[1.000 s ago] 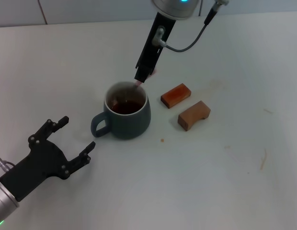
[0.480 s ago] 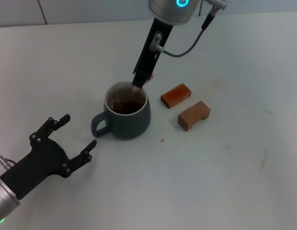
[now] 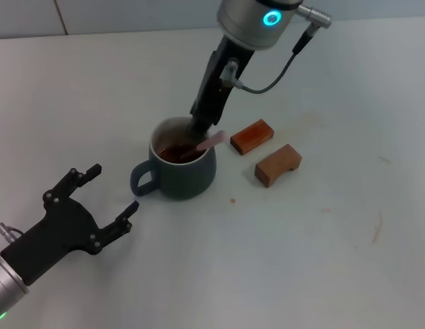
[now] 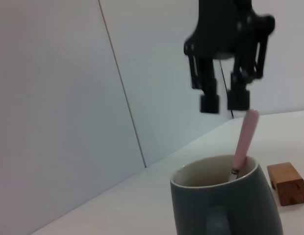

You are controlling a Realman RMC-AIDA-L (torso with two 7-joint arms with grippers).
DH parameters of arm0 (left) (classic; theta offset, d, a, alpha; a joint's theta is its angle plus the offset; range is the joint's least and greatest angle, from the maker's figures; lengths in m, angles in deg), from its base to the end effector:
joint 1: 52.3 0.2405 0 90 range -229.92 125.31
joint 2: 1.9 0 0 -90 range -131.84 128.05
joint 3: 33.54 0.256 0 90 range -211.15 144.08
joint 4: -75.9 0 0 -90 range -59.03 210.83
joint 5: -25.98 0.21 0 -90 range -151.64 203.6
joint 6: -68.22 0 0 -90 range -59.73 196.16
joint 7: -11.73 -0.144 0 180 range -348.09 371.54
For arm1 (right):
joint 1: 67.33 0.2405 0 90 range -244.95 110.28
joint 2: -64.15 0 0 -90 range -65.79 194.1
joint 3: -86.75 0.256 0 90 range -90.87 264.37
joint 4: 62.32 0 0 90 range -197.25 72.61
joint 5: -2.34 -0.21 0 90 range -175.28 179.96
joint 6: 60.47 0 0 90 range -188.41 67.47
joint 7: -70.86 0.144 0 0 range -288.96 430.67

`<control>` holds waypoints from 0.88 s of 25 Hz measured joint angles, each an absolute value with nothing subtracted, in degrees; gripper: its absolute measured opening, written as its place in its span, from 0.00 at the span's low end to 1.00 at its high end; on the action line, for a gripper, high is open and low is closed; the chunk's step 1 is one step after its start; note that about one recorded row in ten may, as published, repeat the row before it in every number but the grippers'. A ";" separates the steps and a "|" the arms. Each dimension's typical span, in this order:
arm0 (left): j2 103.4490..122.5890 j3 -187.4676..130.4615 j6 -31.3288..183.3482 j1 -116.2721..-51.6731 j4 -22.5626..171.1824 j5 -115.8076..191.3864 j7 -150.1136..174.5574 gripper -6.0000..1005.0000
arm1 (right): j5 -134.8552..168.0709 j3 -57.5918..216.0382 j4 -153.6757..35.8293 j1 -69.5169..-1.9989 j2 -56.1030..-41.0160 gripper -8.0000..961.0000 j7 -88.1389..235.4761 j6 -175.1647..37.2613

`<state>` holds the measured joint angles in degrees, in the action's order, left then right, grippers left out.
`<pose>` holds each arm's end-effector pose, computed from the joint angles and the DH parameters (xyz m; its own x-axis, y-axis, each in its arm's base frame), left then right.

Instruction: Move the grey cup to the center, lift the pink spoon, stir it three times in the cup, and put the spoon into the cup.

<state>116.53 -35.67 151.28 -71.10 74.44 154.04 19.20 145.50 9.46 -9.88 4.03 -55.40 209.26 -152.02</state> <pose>-0.3318 0.2350 -0.0593 0.8714 -0.1126 0.4775 0.2746 -0.6945 -0.6650 0.0174 0.3952 -0.0482 0.8886 -0.2588 0.3787 -0.2103 -0.9636 -0.1650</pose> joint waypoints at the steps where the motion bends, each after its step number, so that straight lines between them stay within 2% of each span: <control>1: 116.52 -35.65 151.28 -71.10 74.41 154.04 19.20 0.85 | 144.62 9.45 -7.55 2.69 -55.40 0.28 209.28 -152.23; 2: 116.49 -35.65 151.28 -71.11 74.35 154.03 19.20 0.85 | 143.65 9.45 -4.96 1.17 -55.38 0.33 209.28 -152.44; 3: 116.48 -35.64 151.29 -71.11 74.30 154.04 19.20 0.85 | 140.58 9.45 3.61 -4.17 -55.32 0.38 209.09 -152.62; 5: 116.47 -35.65 151.28 -71.11 74.29 154.03 19.20 0.85 | 139.41 9.45 6.78 -6.36 -55.28 0.48 208.88 -152.46; 7: 116.47 -35.77 151.28 -71.11 74.31 154.03 19.20 0.85 | 135.31 9.38 16.13 -14.09 -55.31 0.56 207.07 -150.49; 8: 116.48 -35.87 151.31 -71.11 74.37 154.02 19.20 0.85 | 128.19 8.59 24.10 -23.01 -55.35 0.60 202.14 -146.29; 9: 116.48 -35.87 151.31 -71.11 74.37 154.02 19.20 0.85 | 128.19 8.59 24.10 -23.01 -55.35 0.64 202.14 -146.29; 10: 116.49 -35.93 151.33 -71.06 74.37 153.92 19.21 0.85 | 124.20 7.92 26.71 -27.31 -55.34 0.68 199.01 -144.12; 12: 116.49 -35.98 151.34 -71.01 74.32 153.85 19.34 0.85 | 112.39 5.69 29.88 -37.97 -55.24 0.70 188.24 -137.79; 13: 116.48 -36.02 151.35 -70.98 74.27 153.79 19.61 0.85 | 102.27 3.49 29.59 -47.41 -55.26 0.71 176.23 -133.14; 14: 116.48 -36.02 151.35 -70.98 74.27 153.79 19.61 0.85 | 102.27 3.49 29.59 -47.41 -55.26 0.72 176.23 -133.14; 15: 116.47 -36.05 151.37 -70.97 74.26 153.75 19.82 0.85 | 94.63 1.74 27.60 -54.55 -55.34 0.73 166.21 -131.09; 16: 116.46 -36.06 151.40 -70.96 74.26 153.72 19.93 0.85 | 94.63 1.74 27.60 -54.55 -55.34 0.73 166.21 -131.09; 18: 116.42 -36.08 151.46 -70.91 74.07 153.68 20.37 0.85 | 84.51 -0.51 19.59 -61.82 -55.48 0.75 152.21 -130.07; 22: 116.42 -36.10 151.52 -70.95 74.02 153.63 20.59 0.85 | 76.43 -0.85 7.59 -63.69 -55.31 0.78 142.77 -131.19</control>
<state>116.42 -36.10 151.52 -70.95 74.02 153.63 20.59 76.43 -0.85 7.59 -63.69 -55.31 142.77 -131.19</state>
